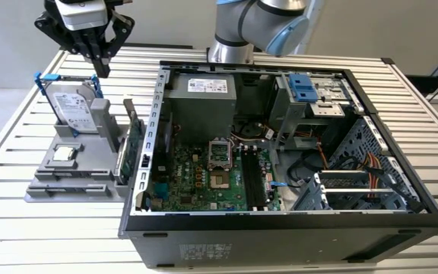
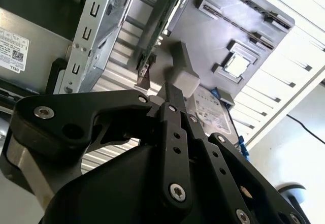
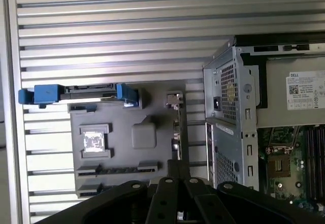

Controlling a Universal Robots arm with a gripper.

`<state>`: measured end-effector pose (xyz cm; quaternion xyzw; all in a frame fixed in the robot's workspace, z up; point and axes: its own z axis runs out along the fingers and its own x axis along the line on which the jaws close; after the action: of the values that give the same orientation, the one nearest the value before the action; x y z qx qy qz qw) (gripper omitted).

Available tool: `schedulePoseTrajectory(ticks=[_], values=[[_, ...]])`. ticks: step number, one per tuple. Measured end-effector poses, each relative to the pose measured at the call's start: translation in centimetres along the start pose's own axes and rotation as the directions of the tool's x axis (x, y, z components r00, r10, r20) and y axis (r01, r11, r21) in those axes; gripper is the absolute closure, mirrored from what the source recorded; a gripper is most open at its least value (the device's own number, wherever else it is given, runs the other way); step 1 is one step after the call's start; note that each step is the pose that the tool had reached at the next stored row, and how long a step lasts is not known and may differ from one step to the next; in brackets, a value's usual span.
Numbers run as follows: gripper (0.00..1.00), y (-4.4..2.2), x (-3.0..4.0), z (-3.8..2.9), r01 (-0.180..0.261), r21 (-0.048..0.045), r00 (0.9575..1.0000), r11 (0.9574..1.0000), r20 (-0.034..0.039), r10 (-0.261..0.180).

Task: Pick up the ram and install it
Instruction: 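Reach for the ram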

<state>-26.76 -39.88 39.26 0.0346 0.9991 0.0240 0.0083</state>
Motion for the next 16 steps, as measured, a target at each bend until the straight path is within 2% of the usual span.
schedulePoseTrajectory(ticks=[16], values=[[1.00, -0.08, 1.15, -0.02, 0.001, 0.0000, 1.0000, 1.0000, -0.0001, -0.001]])
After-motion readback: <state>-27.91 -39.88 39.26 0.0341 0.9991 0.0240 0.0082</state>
